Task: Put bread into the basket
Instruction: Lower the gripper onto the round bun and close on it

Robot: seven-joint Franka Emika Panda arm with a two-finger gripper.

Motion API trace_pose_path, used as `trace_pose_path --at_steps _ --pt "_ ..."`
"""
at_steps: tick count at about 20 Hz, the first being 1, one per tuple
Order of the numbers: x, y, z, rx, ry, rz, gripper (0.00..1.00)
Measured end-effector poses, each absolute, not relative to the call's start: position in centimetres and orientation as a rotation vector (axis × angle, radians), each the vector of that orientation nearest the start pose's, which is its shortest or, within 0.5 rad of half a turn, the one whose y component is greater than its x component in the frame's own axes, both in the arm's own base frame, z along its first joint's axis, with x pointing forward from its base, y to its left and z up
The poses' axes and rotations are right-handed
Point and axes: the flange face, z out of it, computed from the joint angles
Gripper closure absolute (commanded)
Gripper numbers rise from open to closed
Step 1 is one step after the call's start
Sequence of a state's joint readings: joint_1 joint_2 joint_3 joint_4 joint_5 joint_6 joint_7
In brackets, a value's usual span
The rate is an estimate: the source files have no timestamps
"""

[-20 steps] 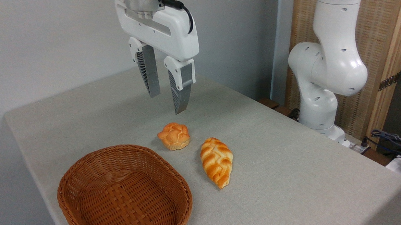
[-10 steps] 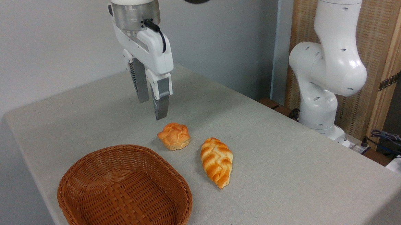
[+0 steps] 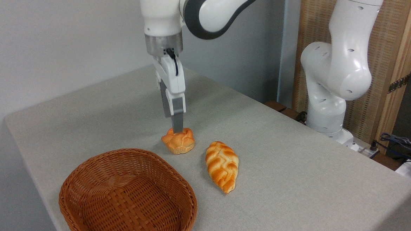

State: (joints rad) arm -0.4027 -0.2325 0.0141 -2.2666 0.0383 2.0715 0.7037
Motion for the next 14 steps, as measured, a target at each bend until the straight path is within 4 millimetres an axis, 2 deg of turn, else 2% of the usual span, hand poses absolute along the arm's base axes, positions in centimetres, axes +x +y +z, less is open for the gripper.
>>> trace_pose_path --at_steps 4,5,6,7,8,14 --pt "44.6 -18.3 42.5 -2.522 1.706 0.047 0.01" --pt "44.8 -18.6 41.9 -2.508 1.721 0.048 0.23" --pt "44.9 -19.0 41.4 -2.5 1.731 0.05 0.54" --pt "44.9 -19.2 41.0 -2.496 1.737 0.054 0.78" --pt "45.0 -19.3 40.7 -2.492 1.74 0.061 0.82" --pt "45.1 -19.3 40.4 -2.489 1.743 0.065 0.82"
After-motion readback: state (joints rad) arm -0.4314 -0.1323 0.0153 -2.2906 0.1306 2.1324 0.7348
